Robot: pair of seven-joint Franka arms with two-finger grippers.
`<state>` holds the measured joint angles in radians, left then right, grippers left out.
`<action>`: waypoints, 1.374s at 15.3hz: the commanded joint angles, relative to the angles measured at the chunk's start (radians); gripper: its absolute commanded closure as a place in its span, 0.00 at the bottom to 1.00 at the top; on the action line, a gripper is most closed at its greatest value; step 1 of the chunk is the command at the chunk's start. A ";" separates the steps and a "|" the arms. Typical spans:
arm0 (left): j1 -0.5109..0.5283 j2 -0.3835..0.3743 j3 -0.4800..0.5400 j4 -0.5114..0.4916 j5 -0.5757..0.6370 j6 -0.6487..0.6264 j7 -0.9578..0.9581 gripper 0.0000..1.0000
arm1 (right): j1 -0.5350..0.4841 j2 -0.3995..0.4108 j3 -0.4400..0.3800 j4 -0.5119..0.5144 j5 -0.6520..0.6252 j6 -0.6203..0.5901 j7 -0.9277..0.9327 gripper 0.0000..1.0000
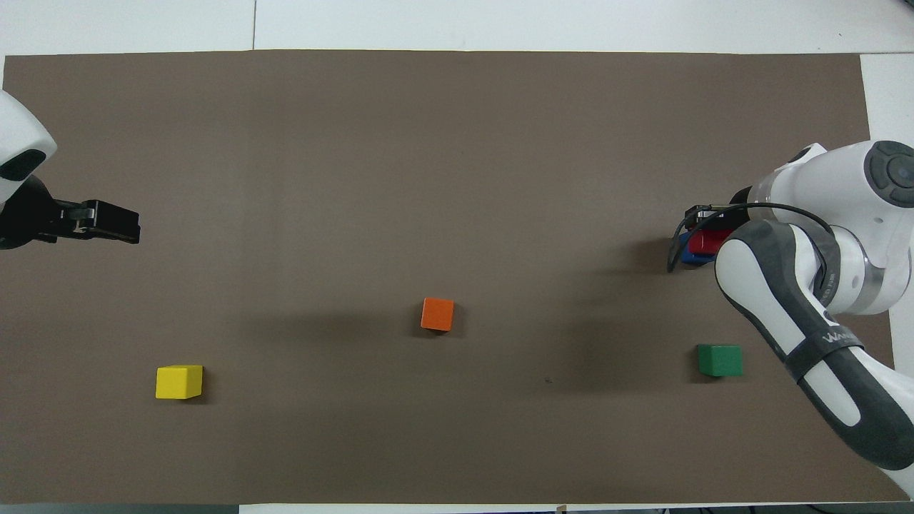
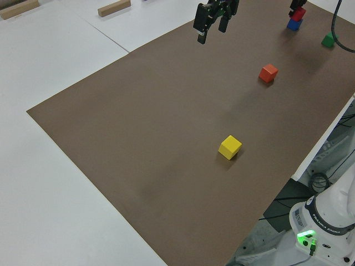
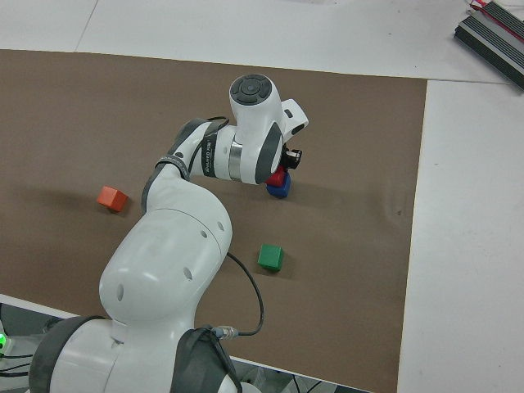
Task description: Transfer red block to right arm and stack on blue block
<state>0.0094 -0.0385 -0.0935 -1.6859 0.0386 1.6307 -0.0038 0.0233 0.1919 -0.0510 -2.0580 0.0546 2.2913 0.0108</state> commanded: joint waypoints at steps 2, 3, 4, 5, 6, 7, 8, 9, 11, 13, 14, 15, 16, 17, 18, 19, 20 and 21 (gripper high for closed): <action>0.009 -0.007 -0.008 -0.003 0.012 -0.003 0.005 0.00 | -0.025 -0.009 0.008 -0.021 0.014 0.008 -0.026 1.00; 0.009 -0.007 -0.008 -0.003 0.012 -0.005 0.007 0.00 | -0.029 -0.011 0.008 -0.024 0.014 0.008 -0.029 1.00; 0.009 -0.007 -0.008 -0.003 0.012 -0.003 0.007 0.00 | -0.031 -0.011 0.008 -0.024 0.016 0.010 -0.029 0.72; 0.011 -0.007 -0.006 -0.003 0.012 -0.005 0.005 0.00 | -0.029 -0.011 0.008 -0.024 0.016 0.011 -0.028 0.44; 0.011 -0.007 -0.006 -0.003 0.012 -0.003 0.005 0.00 | -0.031 -0.011 0.008 -0.024 0.017 0.011 -0.026 0.16; 0.011 -0.007 -0.006 -0.003 0.012 -0.003 0.005 0.00 | -0.031 -0.011 0.008 -0.024 0.017 0.011 -0.026 0.03; 0.011 -0.007 -0.008 -0.003 0.012 -0.003 0.005 0.00 | -0.029 -0.011 0.008 -0.024 0.017 0.011 -0.026 0.01; 0.009 -0.007 -0.008 -0.003 0.012 -0.003 0.007 0.00 | -0.031 -0.011 0.010 -0.022 0.017 0.011 -0.025 0.00; 0.011 -0.007 -0.008 -0.003 0.012 -0.005 0.005 0.00 | -0.031 -0.011 0.010 -0.016 0.017 0.005 -0.022 0.00; 0.011 -0.007 -0.006 -0.003 0.012 -0.005 0.005 0.00 | -0.032 -0.017 0.008 -0.002 0.017 -0.006 -0.028 0.00; 0.011 -0.007 -0.008 -0.003 0.012 -0.003 0.005 0.00 | -0.031 -0.026 0.008 0.018 0.017 -0.036 -0.032 0.00; 0.011 -0.007 -0.008 -0.003 0.012 -0.005 0.005 0.00 | -0.031 -0.038 0.007 0.062 0.017 -0.100 -0.054 0.00; 0.011 -0.007 -0.008 -0.003 0.012 -0.005 0.005 0.00 | -0.032 -0.046 0.003 0.108 0.016 -0.163 -0.087 0.00; 0.009 -0.007 -0.008 -0.003 0.012 -0.005 0.005 0.00 | -0.034 -0.055 -0.001 0.148 0.014 -0.218 -0.130 0.00; 0.009 -0.007 -0.008 -0.003 0.012 -0.003 0.005 0.00 | -0.039 -0.074 -0.006 0.172 0.014 -0.255 -0.164 0.00; 0.011 -0.007 -0.008 -0.003 0.012 -0.005 0.005 0.00 | -0.048 -0.097 -0.006 0.179 0.014 -0.268 -0.188 0.00; 0.011 -0.007 -0.006 -0.003 0.012 -0.003 0.005 0.00 | -0.054 -0.121 -0.006 0.180 0.014 -0.270 -0.204 0.00; 0.011 -0.007 -0.008 -0.003 0.012 -0.003 0.005 0.00 | -0.055 -0.144 -0.006 0.182 0.014 -0.277 -0.207 0.00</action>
<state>0.0097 -0.0385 -0.0940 -1.6859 0.0386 1.6307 -0.0038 -0.0098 0.0926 -0.0643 -1.8771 0.0554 2.0368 -0.1498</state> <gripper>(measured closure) 0.000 0.000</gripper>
